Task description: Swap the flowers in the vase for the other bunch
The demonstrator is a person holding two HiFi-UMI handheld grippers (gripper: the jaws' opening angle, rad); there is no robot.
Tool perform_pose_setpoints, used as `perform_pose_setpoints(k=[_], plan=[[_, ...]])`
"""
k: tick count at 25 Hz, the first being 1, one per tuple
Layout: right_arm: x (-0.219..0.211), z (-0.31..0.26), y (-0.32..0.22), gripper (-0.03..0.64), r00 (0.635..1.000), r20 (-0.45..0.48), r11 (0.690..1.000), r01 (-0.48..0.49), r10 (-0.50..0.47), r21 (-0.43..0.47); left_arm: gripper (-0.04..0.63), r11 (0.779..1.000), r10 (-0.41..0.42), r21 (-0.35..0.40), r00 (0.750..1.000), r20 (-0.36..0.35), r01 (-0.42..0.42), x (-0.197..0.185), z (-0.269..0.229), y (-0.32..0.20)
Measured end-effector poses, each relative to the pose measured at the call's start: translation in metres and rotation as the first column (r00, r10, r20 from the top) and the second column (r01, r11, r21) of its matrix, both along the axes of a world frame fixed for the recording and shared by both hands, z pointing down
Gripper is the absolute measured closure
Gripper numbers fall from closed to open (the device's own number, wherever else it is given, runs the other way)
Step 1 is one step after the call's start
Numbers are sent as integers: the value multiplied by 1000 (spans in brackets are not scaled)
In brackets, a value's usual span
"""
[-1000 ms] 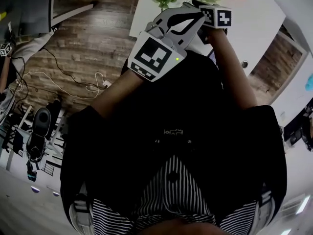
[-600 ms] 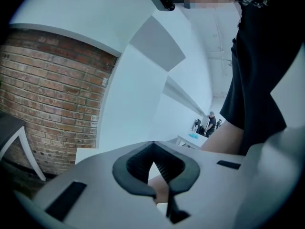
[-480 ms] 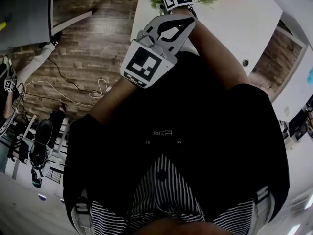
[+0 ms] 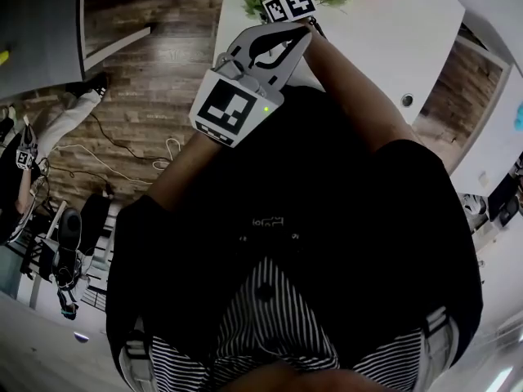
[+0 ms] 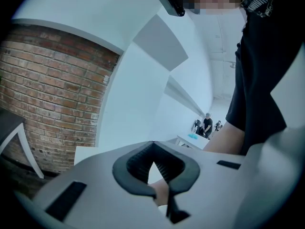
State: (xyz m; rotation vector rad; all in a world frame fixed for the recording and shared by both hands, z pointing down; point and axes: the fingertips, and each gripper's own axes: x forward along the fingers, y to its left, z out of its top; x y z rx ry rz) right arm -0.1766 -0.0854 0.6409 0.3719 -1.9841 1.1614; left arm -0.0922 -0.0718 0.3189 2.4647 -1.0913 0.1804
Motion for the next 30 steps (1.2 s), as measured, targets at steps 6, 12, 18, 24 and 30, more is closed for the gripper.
perform_pose_setpoints(k=[6, 12, 18, 24, 30], plan=[[-1, -152, -22, 569, 976, 198, 985, -116, 89, 130, 588, 998, 53, 26, 998, -29, -52, 24, -9, -8], [94, -218, -101, 569, 899, 399, 805, -367, 180, 466, 589, 991, 135, 15, 990, -29, -135, 56, -5, -11], [193, -276, -150, 568, 859, 446, 586, -502, 252, 636, 588, 982, 187, 7, 982, -29, -187, 81, -6, -19], [270, -281, -185, 568, 831, 453, 432, -556, 324, 710, 588, 977, 214, -15, 977, -5, -214, 100, -3, -23], [289, -262, -212, 566, 841, 401, 375, -526, 363, 763, 589, 976, 213, -45, 977, 13, -212, 109, 7, -36]])
